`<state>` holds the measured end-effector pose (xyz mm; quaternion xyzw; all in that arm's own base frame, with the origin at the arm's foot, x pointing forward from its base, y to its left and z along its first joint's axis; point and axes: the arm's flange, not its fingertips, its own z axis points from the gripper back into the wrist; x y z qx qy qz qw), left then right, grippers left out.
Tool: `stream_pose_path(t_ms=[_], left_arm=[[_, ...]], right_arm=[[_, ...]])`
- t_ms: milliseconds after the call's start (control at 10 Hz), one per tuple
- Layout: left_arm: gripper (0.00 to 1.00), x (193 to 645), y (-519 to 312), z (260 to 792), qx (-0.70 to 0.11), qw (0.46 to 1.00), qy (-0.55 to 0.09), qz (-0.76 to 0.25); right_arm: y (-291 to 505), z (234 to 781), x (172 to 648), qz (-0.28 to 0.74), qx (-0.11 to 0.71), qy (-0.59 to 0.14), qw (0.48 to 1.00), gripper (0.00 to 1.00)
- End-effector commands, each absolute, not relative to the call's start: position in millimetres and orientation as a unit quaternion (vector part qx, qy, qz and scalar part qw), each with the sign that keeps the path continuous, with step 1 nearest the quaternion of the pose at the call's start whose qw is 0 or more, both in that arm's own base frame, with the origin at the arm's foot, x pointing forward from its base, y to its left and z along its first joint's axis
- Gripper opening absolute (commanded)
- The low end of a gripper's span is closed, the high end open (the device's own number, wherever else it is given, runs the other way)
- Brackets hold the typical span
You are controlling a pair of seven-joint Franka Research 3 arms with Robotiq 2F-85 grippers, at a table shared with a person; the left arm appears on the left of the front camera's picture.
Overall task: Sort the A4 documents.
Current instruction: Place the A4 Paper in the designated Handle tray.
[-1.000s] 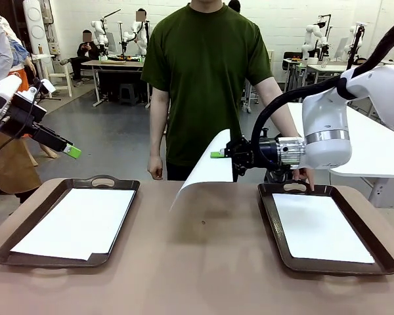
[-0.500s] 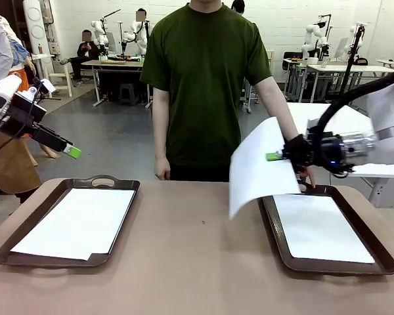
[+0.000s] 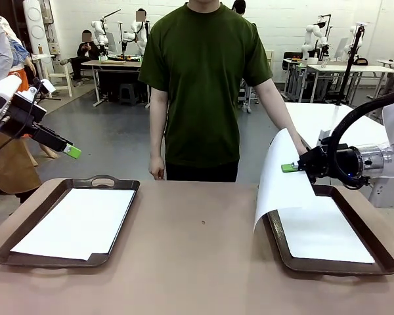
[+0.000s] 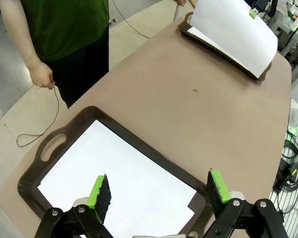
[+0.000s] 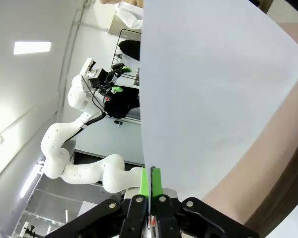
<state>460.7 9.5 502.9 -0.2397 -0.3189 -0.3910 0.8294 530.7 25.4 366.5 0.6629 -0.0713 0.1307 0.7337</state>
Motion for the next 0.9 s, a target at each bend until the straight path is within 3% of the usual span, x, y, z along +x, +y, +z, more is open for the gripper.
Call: stream_pose_path(t_ms=[0,300,800], left_arm=[[1.00,460,9,502,-0.235,0.829,-0.319,-0.395],[1.00,460,9,502,-0.235,0.829,-0.319,-0.395],[1.00,460,9,502,-0.235,0.829,-0.319,-0.395]], right_arm=[[10,355,537,0.127,0.689,-0.074,0.710,0.01],[-8,320,533,0.152,0.653,-0.045,0.740,0.01],[-16,312,526,0.156,0.408,-0.084,0.896,0.01]])
